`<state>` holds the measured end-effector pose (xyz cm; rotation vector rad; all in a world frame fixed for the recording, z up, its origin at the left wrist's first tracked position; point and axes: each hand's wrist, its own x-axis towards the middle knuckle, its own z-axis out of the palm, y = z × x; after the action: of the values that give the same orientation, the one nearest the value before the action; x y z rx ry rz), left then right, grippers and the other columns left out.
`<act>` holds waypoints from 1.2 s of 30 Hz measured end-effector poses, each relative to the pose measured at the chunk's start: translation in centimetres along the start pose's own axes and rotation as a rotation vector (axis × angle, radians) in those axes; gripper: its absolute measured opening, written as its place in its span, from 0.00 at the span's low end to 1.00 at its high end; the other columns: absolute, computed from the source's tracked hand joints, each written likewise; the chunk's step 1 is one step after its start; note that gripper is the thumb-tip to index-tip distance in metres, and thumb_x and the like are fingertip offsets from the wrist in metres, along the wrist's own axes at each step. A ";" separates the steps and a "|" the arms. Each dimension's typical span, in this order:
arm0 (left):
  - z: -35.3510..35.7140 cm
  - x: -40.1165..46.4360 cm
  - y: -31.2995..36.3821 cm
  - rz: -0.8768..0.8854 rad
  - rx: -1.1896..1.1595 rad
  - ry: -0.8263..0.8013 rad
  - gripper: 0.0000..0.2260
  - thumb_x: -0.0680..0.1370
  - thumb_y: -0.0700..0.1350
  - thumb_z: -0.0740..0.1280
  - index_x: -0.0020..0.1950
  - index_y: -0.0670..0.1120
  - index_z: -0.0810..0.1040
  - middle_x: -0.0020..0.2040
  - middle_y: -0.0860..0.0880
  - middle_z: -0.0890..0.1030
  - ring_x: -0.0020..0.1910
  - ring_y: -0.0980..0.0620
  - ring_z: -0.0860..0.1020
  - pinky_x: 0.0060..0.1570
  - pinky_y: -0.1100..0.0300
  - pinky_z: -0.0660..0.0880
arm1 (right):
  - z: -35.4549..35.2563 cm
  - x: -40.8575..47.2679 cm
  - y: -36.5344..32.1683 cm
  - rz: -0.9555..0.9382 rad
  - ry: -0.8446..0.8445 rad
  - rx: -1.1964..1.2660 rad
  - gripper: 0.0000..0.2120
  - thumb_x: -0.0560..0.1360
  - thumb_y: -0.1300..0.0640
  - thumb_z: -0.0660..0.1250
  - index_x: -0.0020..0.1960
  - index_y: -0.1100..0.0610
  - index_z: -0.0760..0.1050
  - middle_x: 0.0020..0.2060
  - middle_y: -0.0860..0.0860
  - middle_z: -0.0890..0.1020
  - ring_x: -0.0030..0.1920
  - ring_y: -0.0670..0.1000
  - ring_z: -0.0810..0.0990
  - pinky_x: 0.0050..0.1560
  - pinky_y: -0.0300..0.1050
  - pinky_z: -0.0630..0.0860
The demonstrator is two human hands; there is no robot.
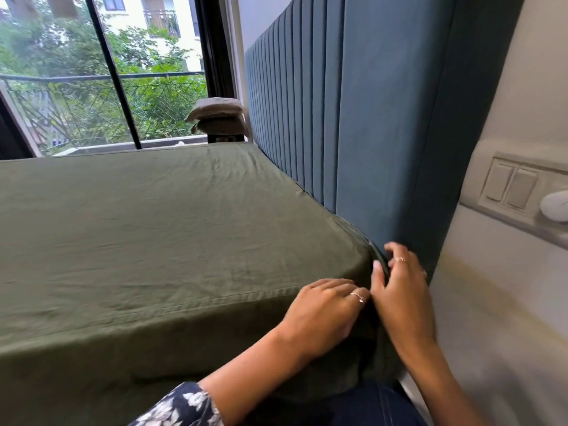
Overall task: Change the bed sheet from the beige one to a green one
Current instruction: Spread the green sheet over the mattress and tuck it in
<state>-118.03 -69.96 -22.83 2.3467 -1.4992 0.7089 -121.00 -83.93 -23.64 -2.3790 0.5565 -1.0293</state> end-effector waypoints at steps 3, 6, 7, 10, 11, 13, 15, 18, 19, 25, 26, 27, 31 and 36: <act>-0.6 -2.9 0.4 -0.136 -0.241 0.073 0.09 0.79 0.48 0.62 0.54 0.49 0.80 0.49 0.54 0.83 0.52 0.57 0.79 0.51 0.64 0.75 | 0.4 1.3 -1.3 -0.014 -0.092 -0.128 0.17 0.80 0.55 0.59 0.67 0.58 0.71 0.57 0.60 0.78 0.56 0.63 0.77 0.52 0.55 0.75; -0.8 -6.0 2.1 -0.613 -0.649 0.090 0.09 0.78 0.48 0.65 0.53 0.48 0.82 0.46 0.56 0.84 0.46 0.62 0.81 0.48 0.66 0.76 | 1.5 1.3 -1.6 0.065 -0.200 -0.194 0.19 0.83 0.55 0.52 0.72 0.56 0.65 0.57 0.60 0.79 0.56 0.63 0.78 0.52 0.55 0.75; -1.1 -6.4 2.6 -0.888 -0.930 0.124 0.08 0.79 0.46 0.66 0.52 0.46 0.82 0.45 0.53 0.85 0.46 0.60 0.82 0.47 0.63 0.77 | 1.8 1.1 -1.5 0.090 -0.216 -0.167 0.19 0.82 0.57 0.51 0.73 0.55 0.63 0.56 0.62 0.79 0.55 0.64 0.78 0.51 0.56 0.75; -1.4 -6.7 2.6 -1.458 -1.749 0.345 0.08 0.78 0.39 0.64 0.54 0.38 0.79 0.50 0.40 0.84 0.53 0.46 0.82 0.48 0.57 0.81 | 2.4 0.2 -0.3 0.127 -0.234 -0.027 0.25 0.80 0.66 0.52 0.75 0.52 0.60 0.51 0.64 0.79 0.52 0.65 0.78 0.50 0.56 0.74; -1.6 -6.6 2.5 -1.513 -1.927 0.449 0.10 0.76 0.38 0.64 0.55 0.36 0.78 0.52 0.37 0.83 0.55 0.43 0.81 0.49 0.56 0.80 | 2.5 -0.1 0.0 0.102 -0.224 -0.009 0.26 0.79 0.67 0.51 0.75 0.52 0.59 0.52 0.63 0.79 0.52 0.65 0.78 0.50 0.56 0.74; -1.7 -6.1 2.8 -1.547 -2.133 0.583 0.14 0.74 0.37 0.65 0.57 0.33 0.77 0.53 0.35 0.82 0.56 0.41 0.80 0.48 0.54 0.79 | 2.5 -0.3 0.2 0.040 -0.209 -0.019 0.26 0.80 0.67 0.50 0.76 0.53 0.59 0.53 0.62 0.79 0.53 0.64 0.79 0.50 0.57 0.75; -1.7 -5.4 3.5 -1.598 -2.185 0.617 0.14 0.76 0.36 0.64 0.59 0.32 0.75 0.53 0.33 0.81 0.56 0.39 0.79 0.49 0.54 0.79 | 2.5 0.0 0.5 -0.001 -0.209 -0.048 0.25 0.81 0.66 0.50 0.76 0.53 0.58 0.54 0.62 0.79 0.53 0.64 0.79 0.50 0.58 0.75; -1.1 -5.0 4.0 -1.700 -2.162 0.623 0.15 0.78 0.36 0.62 0.63 0.32 0.72 0.59 0.32 0.77 0.59 0.38 0.77 0.59 0.50 0.75 | 2.0 0.1 0.9 -0.035 -0.227 -0.104 0.24 0.82 0.64 0.50 0.76 0.52 0.58 0.54 0.61 0.80 0.52 0.64 0.78 0.48 0.57 0.75; -0.7 -5.0 4.0 -1.705 -2.165 0.624 0.17 0.78 0.37 0.62 0.65 0.32 0.71 0.61 0.32 0.75 0.61 0.38 0.76 0.62 0.50 0.72 | 1.8 0.0 1.0 -0.048 -0.224 -0.113 0.23 0.82 0.63 0.51 0.76 0.51 0.58 0.54 0.61 0.80 0.52 0.64 0.79 0.47 0.57 0.75; 1.0 -5.3 3.5 -1.713 -2.213 0.692 0.19 0.77 0.35 0.61 0.67 0.31 0.68 0.63 0.32 0.73 0.65 0.38 0.71 0.69 0.47 0.65 | 1.7 -0.1 1.2 -0.065 -0.234 -0.120 0.24 0.82 0.64 0.50 0.77 0.50 0.58 0.54 0.61 0.80 0.52 0.64 0.79 0.46 0.57 0.75; 1.3 -5.3 3.3 -1.707 -2.228 0.699 0.18 0.77 0.36 0.61 0.66 0.31 0.68 0.64 0.31 0.72 0.65 0.37 0.71 0.69 0.48 0.65 | 1.6 -0.1 1.1 -0.064 -0.242 -0.127 0.25 0.81 0.64 0.50 0.77 0.50 0.57 0.55 0.61 0.79 0.52 0.64 0.78 0.47 0.57 0.74; 1.6 -5.4 3.2 -1.696 -2.236 0.701 0.18 0.77 0.36 0.61 0.65 0.31 0.68 0.65 0.31 0.71 0.65 0.37 0.71 0.69 0.48 0.65 | 1.6 -0.2 1.1 -0.066 -0.253 -0.133 0.26 0.81 0.65 0.50 0.77 0.49 0.57 0.56 0.60 0.79 0.53 0.64 0.78 0.48 0.57 0.74; 2.3 -5.3 2.6 -1.654 -2.269 0.750 0.11 0.77 0.36 0.62 0.58 0.33 0.71 0.64 0.32 0.72 0.63 0.37 0.73 0.62 0.48 0.71 | 1.5 0.2 1.0 -0.091 -0.301 -0.223 0.29 0.80 0.66 0.50 0.78 0.50 0.52 0.58 0.59 0.78 0.54 0.64 0.77 0.49 0.57 0.74; 3.3 -5.3 2.8 -1.554 -2.057 0.823 0.06 0.76 0.32 0.61 0.43 0.36 0.77 0.54 0.33 0.76 0.53 0.37 0.78 0.43 0.54 0.80 | 1.2 1.2 0.8 -0.188 -0.364 -0.449 0.28 0.80 0.67 0.52 0.78 0.57 0.49 0.55 0.57 0.80 0.53 0.58 0.81 0.50 0.54 0.76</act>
<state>-121.53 -68.60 -28.53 0.6021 0.4119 -0.3401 -119.49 -84.84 -24.14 -2.9725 0.4710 -0.5540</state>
